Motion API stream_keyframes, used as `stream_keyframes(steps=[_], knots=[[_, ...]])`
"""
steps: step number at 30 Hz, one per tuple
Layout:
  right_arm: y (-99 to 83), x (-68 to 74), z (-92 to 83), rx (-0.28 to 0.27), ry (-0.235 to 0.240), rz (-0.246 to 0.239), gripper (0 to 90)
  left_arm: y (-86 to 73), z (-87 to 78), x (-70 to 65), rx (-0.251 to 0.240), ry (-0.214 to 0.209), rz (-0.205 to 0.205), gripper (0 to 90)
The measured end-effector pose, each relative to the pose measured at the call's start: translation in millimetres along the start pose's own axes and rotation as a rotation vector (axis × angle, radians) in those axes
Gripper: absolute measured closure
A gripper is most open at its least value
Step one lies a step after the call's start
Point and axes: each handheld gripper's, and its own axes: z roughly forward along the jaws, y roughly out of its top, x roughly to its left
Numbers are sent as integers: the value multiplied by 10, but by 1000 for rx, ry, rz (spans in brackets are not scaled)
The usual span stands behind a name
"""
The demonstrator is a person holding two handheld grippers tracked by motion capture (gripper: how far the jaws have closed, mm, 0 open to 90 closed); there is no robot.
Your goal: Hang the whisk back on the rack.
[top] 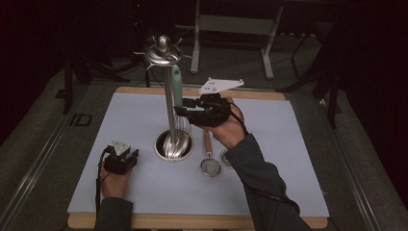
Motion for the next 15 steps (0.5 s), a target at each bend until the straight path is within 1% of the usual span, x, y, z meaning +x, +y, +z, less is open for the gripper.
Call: stream_keyframes(steps=[3,4,5,6,7,9,10,15], knots=[[-15,6,-12,4,-7,-5,604,0,2,0,-1,0,-1,645],[-22,14,-28,13,-23,-22,595,1,2,1,0,1,-2,647],[-22,14,-28,13,-23,-22,595,1,2,1,0,1,-2,649],[-21,21,-52,23,-42,-33,592,0,1,4,0,3,-4,649],[-20,20,-66,23,-48,-38,591,0,1,4,0,3,-4,648],[-20,20,-82,27,-50,-39,591,0,0,4,1,2,-5,648],[-26,15,-108,34,-61,-42,591,0,1,4,1,1,-4,646],[-83,-10,-158,66,-82,-50,590,0,0,9,1,2,-11,644]])
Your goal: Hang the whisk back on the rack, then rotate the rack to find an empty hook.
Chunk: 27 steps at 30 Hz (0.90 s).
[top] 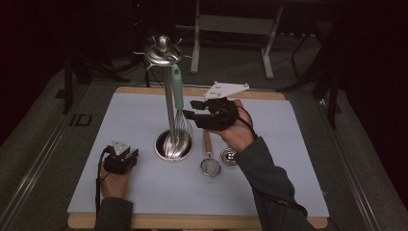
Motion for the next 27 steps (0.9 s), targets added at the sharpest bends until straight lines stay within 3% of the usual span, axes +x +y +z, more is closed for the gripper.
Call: stream_keyframes(steps=[12,15,20,27], knots=[[-207,-101,-75,71,-48,-3,583,-1,-4,4,-2,1,-3,637],[-282,-150,-81,116,-78,-13,589,-2,-6,10,-5,-1,-7,635],[-365,-193,-91,140,-76,-7,596,-3,-8,12,-8,-1,-9,631],[-626,-273,-124,194,-105,6,565,-8,-18,28,-19,-2,-31,628]])
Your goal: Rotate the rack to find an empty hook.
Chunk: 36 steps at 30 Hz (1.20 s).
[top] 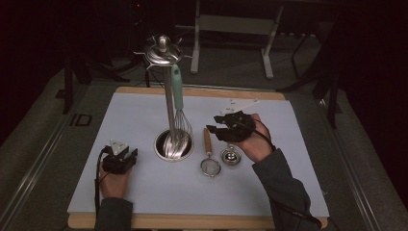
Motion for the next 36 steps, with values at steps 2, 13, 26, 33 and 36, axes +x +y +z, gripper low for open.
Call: stream_keyframes(steps=[2,13,26,33,36], knots=[[-86,-29,6,11,-11,7,557,-3,-8,5,-8,-5,1,639],[-642,-116,1,42,-37,91,525,43,-133,21,-83,-66,-55,674],[-1402,-206,-49,169,-163,179,515,379,-501,-112,-260,-167,-42,676],[-1581,-282,-63,185,-180,233,505,626,-725,-238,-380,-213,-47,708],[-1642,-314,-115,175,-190,267,512,780,-840,-320,-436,-236,-40,765]])
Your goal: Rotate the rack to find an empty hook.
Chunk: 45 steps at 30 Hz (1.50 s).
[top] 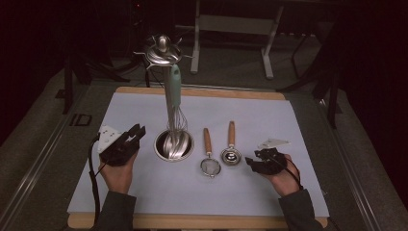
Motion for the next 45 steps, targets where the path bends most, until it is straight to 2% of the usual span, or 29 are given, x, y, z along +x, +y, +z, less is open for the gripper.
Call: stream_keyframes(steps=[1,2,3,5,6,9,10,11,12,13,14,15,17,19,20,23,24,25,28,29,30,32,33,38,45], knots=[[-22,-18,-10,-3,-5,6,516,0,0,0,0,0,0,780],[-41,-36,-17,-1,-11,13,519,83,-7,-37,-35,-20,-17,802],[-41,-36,-17,-1,-11,13,519,83,-7,-37,-35,-20,-17,818],[-83,-90,-17,5,-20,28,520,173,-5,-62,-70,-37,-37,848],[-93,-102,-17,8,-24,34,521,271,10,-91,-99,-44,-43,864],[-113,-127,-27,9,-29,32,543,372,29,-122,-127,-48,-40,891],[-118,-134,-33,7,-32,24,551,476,45,-152,-150,-53,-38,890],[-121,-139,-41,9,-36,20,559,476,45,-152,-150,-53,-38,890],[-125,-145,-45,9,-38,19,565,581,56,-186,-170,-56,-32,890],[-129,-150,-48,13,-38,20,564,581,56,-186,-170,-56,-32,890],[-132,-155,-48,17,-41,22,563,684,63,-227,-188,-60,-19,890],[-135,-158,-51,23,-42,25,559,684,63,-227,-188,-60,-19,890],[-142,-172,-47,26,-33,46,552,814,81,-277,-201,-75,15,893],[-149,-190,-48,33,-30,67,534,849,88,-294,-204,-78,20,897],[-153,-199,-50,33,-32,72,529,915,95,-319,-210,-85,36,897],[-159,-214,-58,35,-31,79,523,975,97,-349,-225,-90,51,899],[-162,-216,-71,37,-28,74,520,1033,92,-370,-244,-93,66,899],[-163,-212,-79,36,-28,66,516,1033,92,-370,-244,-93,66,899],[-157,-190,-95,33,-18,65,510,1154,69,-392,-294,-102,65,899],[-155,-186,-97,32,-15,64,509,1154,69,-392,-294,-102,65,899],[-154,-182,-97,31,-14,65,510,1214,47,-408,-321,-105,69,899],[-154,-180,-97,32,-14,66,510,1242,34,-415,-333,-107,72,899],[-157,-180,-98,33,-15,66,506,1290,5,-426,-351,-120,65,898],[-163,-191,-114,27,-19,74,500,1363,-33,-464,-367,-128,76,899],[-165,-193,-131,22,-22,75,497,1374,-50,-459,-381,-131,71,899]])
